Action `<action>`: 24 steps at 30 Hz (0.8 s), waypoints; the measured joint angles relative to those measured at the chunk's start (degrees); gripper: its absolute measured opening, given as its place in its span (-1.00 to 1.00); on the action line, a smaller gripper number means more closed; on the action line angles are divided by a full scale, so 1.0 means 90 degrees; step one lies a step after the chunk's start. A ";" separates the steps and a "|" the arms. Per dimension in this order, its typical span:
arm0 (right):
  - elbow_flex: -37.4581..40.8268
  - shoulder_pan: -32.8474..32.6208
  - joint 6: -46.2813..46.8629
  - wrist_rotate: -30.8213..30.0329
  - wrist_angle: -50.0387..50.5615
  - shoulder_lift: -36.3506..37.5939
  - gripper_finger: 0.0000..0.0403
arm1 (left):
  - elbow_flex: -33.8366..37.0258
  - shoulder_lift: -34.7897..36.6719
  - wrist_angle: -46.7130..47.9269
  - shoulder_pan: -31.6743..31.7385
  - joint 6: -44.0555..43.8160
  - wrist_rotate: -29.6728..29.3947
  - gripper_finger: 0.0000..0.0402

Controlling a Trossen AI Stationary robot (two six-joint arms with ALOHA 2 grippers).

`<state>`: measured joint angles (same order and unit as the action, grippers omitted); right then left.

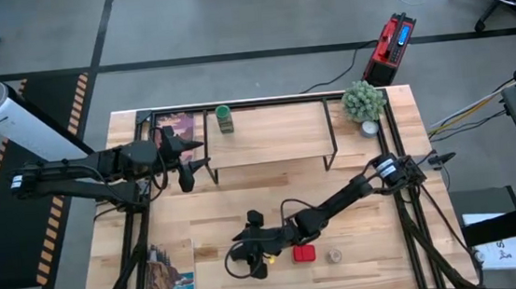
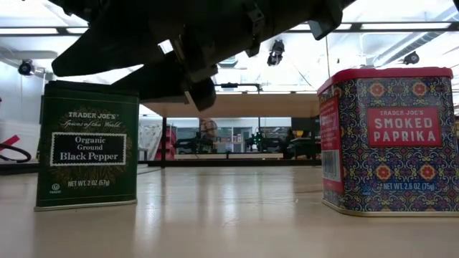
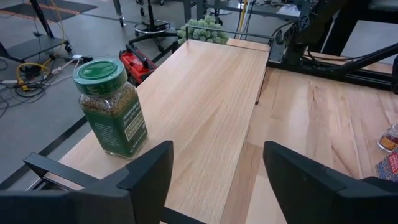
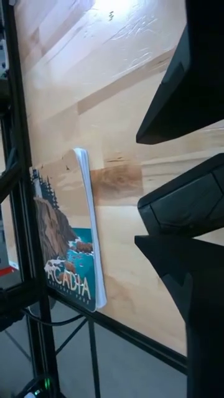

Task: Shelf spices
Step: Remove the green seasoning can from the shelf

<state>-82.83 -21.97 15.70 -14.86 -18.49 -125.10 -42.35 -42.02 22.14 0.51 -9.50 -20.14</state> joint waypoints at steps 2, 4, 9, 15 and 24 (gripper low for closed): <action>0.0000 0.0001 -0.0141 0.0153 0.0027 0.0053 0.13 | 0.0000 0.0000 -0.0001 0.0000 0.0000 0.0000 0.16; -0.0005 0.0001 -0.0427 0.0433 0.0139 0.0176 0.14 | 0.0000 0.0000 0.0001 0.0000 0.0000 0.0000 0.16; -0.0530 0.0074 -0.1151 0.0830 0.1773 0.0371 0.17 | 0.0000 0.0000 -0.0004 0.0000 0.0000 0.0000 0.19; -0.1424 0.0315 -0.1450 0.1774 0.3182 0.0384 0.22 | 0.0000 0.0000 -0.0011 0.0000 -0.0001 0.0000 0.22; -0.2890 0.0407 -0.1929 0.1846 0.5094 0.0353 0.20 | -0.0023 0.0096 0.0195 0.0002 0.0179 -0.0043 0.17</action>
<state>-108.84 -18.31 -1.67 1.76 27.35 -121.92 -42.56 -41.15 23.89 0.54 -7.89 -20.53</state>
